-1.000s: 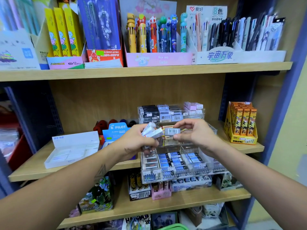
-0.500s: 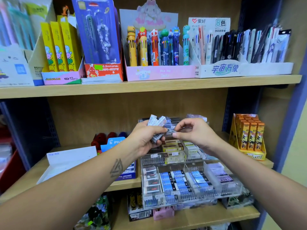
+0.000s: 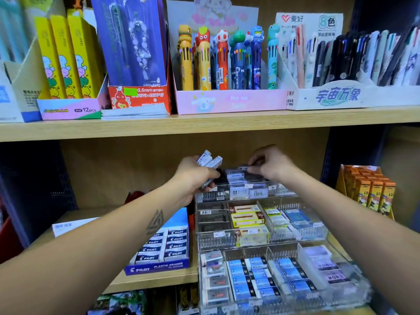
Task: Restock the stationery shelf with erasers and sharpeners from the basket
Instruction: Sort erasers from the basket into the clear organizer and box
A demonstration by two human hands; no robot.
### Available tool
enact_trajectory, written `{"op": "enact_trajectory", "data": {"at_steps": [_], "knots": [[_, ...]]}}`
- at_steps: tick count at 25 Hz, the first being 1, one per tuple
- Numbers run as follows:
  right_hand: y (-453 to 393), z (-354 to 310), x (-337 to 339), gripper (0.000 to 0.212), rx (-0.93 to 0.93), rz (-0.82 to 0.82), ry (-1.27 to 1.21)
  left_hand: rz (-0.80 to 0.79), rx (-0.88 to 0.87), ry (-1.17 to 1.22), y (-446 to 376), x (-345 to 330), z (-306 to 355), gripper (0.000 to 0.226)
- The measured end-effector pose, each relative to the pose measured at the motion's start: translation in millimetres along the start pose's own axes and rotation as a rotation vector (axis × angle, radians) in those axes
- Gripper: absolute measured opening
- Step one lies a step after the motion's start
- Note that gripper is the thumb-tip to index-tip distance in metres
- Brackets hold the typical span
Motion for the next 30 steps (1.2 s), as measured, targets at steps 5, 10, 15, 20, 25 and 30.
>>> {"op": "enact_trajectory", "data": {"at_steps": [5, 10, 15, 20, 25, 30], "knots": [[-12, 2, 11, 0.008, 0.054, 0.010, 0.352, -0.004, -0.058, -0.084, -15, -14, 13, 0.019], [-31, 8, -5, 0.014, 0.099, 0.006, 0.412, -0.023, -0.052, -0.092, -23, -29, 11, 0.019], [-36, 13, -13, 0.019, 0.087, -0.009, 0.370, -0.023, -0.039, -0.047, -26, -27, 8, 0.023], [-22, 8, 3, 0.035, 0.052, 0.008, 0.289, -0.054, -0.044, -0.029, -21, -26, 12, 0.028], [29, -20, -9, 0.038, 0.004, -0.286, -0.859, -0.220, -0.013, 0.040, -1, -42, 18, 0.036], [45, -18, -6, 0.020, 0.078, -0.250, -0.849, -0.386, 0.105, 0.082, 21, -56, 5, 0.036]]}}
Point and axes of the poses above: each hand's wrist, its own y-axis away from the middle knuckle, its own x-axis out of the back of the hand, z = x × y, the point moved 8 cm from there along -y, towards the middle knuckle, and after that the axes turned 5 degrees about -y, right-handed, at the moved point
